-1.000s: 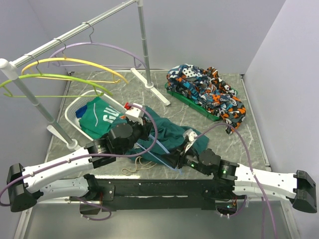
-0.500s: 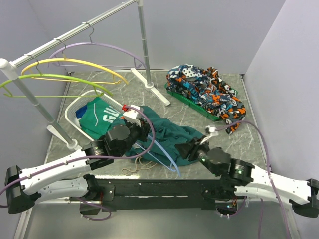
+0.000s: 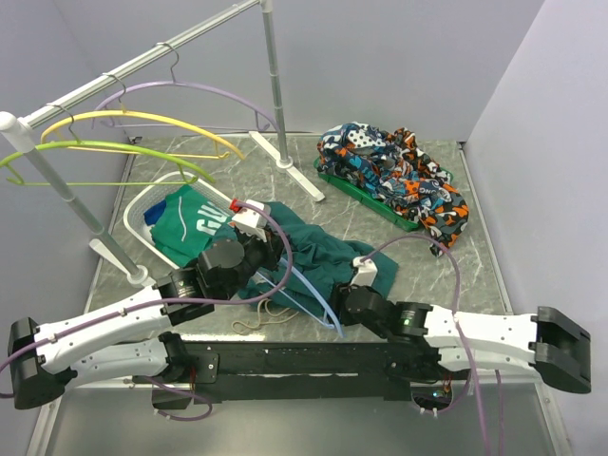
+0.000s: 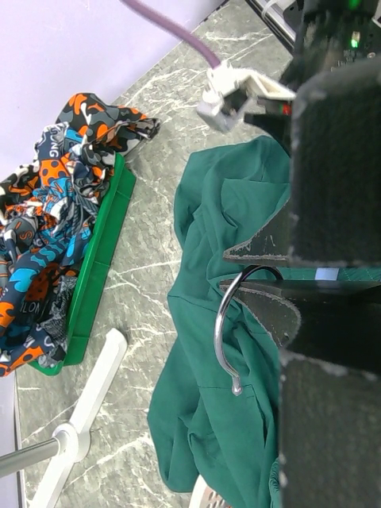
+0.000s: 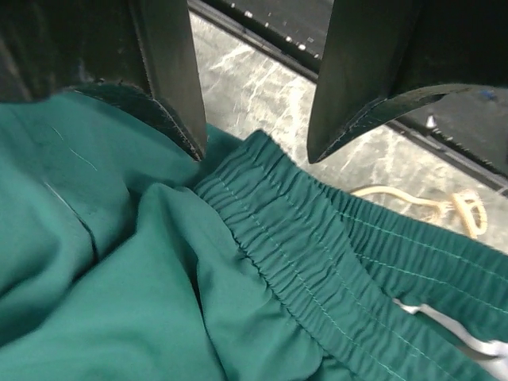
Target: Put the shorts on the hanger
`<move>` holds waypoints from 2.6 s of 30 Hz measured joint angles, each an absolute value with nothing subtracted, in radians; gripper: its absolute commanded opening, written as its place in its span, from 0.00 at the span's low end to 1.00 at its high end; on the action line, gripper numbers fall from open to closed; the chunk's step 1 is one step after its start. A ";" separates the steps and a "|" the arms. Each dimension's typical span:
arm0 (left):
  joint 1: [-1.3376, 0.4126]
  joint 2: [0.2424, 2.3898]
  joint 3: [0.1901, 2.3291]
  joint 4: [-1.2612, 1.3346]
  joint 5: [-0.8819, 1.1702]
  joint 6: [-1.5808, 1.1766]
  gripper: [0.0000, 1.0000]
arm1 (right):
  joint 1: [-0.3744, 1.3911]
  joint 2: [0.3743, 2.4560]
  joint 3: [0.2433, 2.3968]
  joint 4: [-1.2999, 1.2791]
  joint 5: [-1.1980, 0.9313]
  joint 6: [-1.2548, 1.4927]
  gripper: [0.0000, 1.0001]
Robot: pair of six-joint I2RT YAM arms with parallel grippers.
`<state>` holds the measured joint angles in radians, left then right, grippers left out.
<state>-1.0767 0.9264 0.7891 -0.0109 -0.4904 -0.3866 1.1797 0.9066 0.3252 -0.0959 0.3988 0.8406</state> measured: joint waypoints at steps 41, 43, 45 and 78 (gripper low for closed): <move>-1.092 1.070 0.608 0.717 -0.851 -0.221 0.01 | 1.079 0.621 0.615 -0.696 0.359 0.931 0.00; -1.094 1.087 0.602 0.763 -0.866 -0.204 0.01 | 1.068 0.627 0.645 -0.727 0.341 0.931 0.00; -1.095 1.099 0.593 0.802 -0.871 -0.194 0.01 | 1.035 0.636 0.668 -0.758 0.316 0.930 0.00; -1.098 1.089 0.479 1.063 -0.870 -0.161 0.01 | 0.642 0.742 0.882 -0.971 -0.051 0.903 0.00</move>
